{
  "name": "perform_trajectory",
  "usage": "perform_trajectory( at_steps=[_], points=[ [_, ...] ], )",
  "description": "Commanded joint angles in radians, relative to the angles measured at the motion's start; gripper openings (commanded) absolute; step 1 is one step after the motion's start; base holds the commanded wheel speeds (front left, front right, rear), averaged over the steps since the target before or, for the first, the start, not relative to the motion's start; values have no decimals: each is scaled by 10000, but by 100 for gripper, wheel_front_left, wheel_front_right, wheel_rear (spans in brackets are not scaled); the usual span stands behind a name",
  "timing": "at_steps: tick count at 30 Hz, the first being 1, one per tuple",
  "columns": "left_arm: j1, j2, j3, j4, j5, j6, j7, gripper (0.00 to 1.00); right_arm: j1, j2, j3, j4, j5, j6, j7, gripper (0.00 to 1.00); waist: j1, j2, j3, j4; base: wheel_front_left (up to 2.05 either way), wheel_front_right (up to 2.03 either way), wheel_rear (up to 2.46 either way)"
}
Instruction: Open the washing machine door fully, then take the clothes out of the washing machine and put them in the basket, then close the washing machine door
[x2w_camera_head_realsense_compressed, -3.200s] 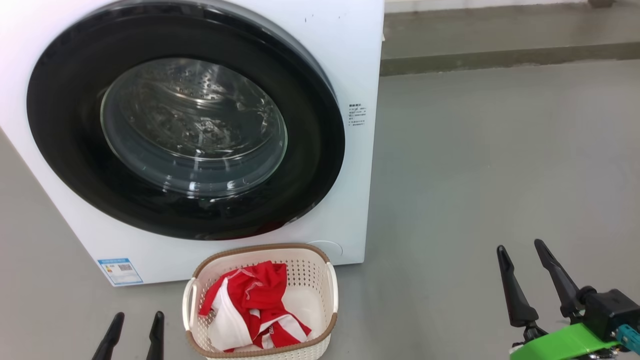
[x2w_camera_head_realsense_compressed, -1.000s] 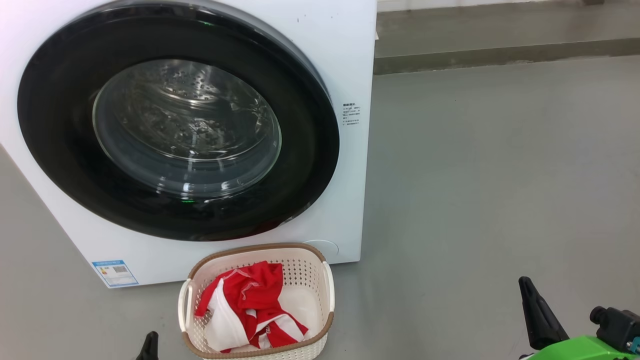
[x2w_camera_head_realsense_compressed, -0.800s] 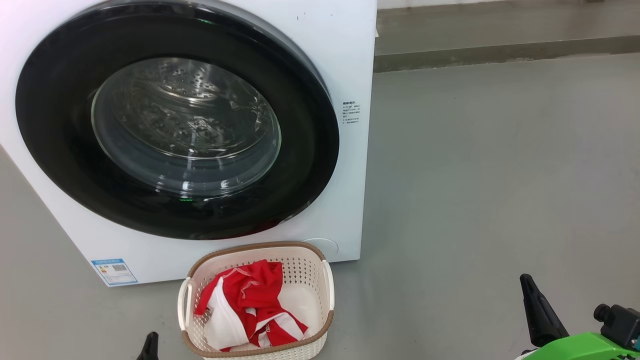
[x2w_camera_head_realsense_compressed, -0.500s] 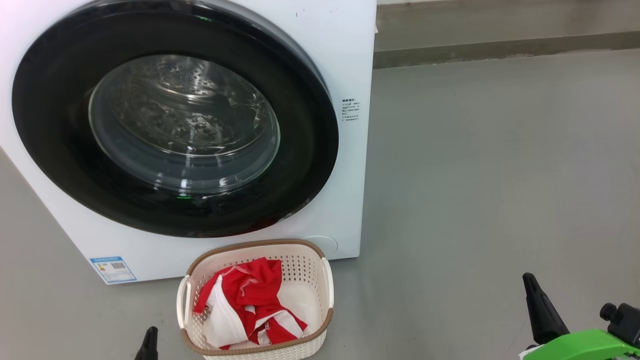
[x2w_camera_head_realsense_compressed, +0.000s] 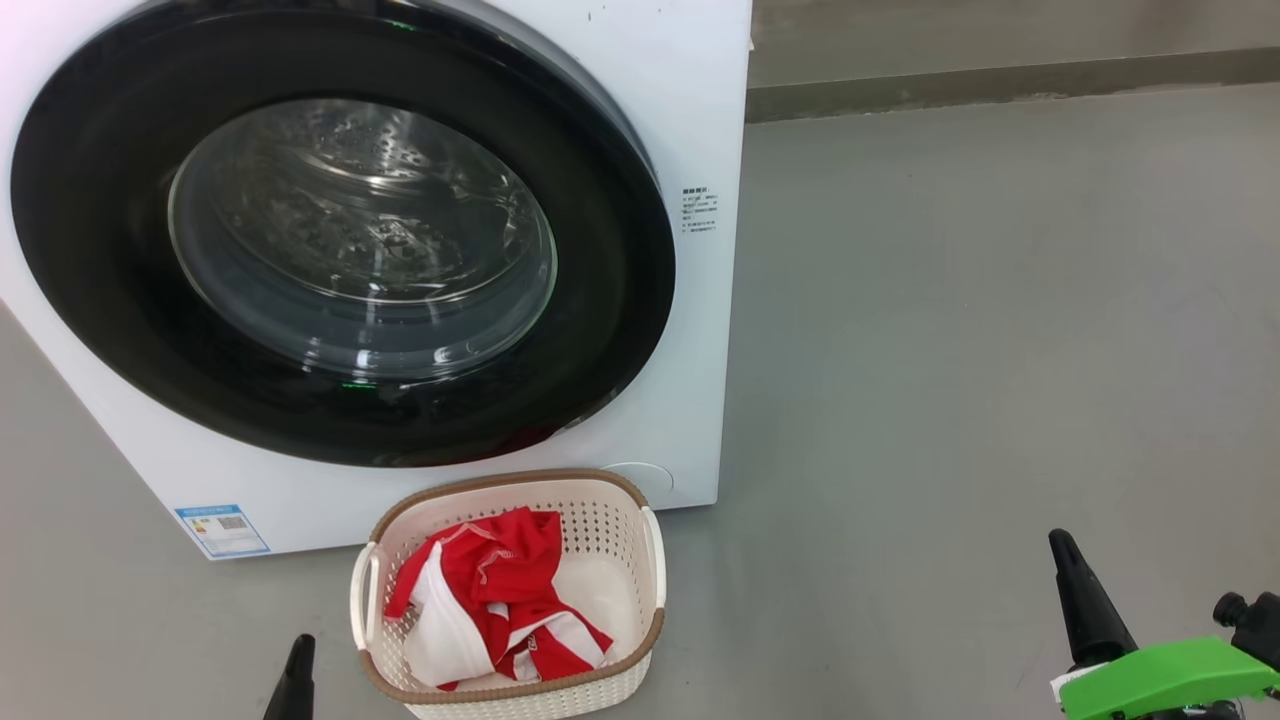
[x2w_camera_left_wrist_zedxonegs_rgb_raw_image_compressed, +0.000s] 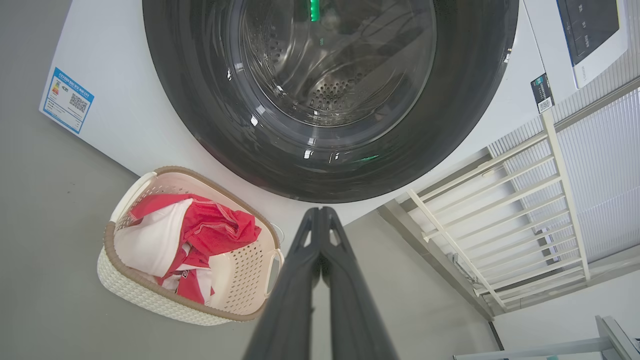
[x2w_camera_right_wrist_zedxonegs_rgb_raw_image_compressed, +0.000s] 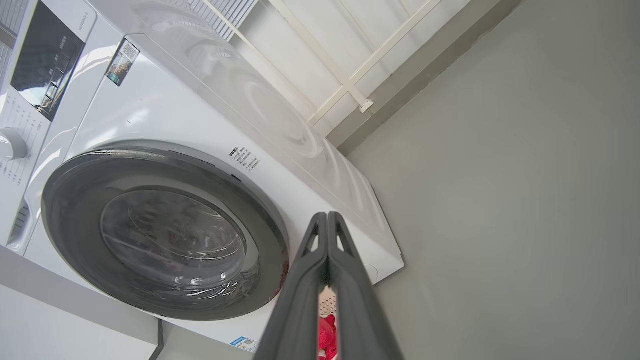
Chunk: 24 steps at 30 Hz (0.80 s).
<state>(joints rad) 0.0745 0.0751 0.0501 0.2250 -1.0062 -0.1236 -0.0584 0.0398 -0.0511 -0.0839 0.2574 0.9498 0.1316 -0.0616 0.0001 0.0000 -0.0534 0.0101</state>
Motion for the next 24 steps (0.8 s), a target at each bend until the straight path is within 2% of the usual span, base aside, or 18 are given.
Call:
perform_trajectory(
  at_steps=[1, 24],
  points=[
    [-520, 52, 246, -193, -250, -38, 55, 0, -538, -77, 45, -246, 303, -4, 48, 0, -1, 0, 12, -2, 0, 0, 0],
    [-1017, -62, 397, -43, -2446, -51, 689, 0, -896, -44, -88, -201, 2694, -6, 697, 0, -1, 0, 223, -40, 0, 0, 0]
  ],
)
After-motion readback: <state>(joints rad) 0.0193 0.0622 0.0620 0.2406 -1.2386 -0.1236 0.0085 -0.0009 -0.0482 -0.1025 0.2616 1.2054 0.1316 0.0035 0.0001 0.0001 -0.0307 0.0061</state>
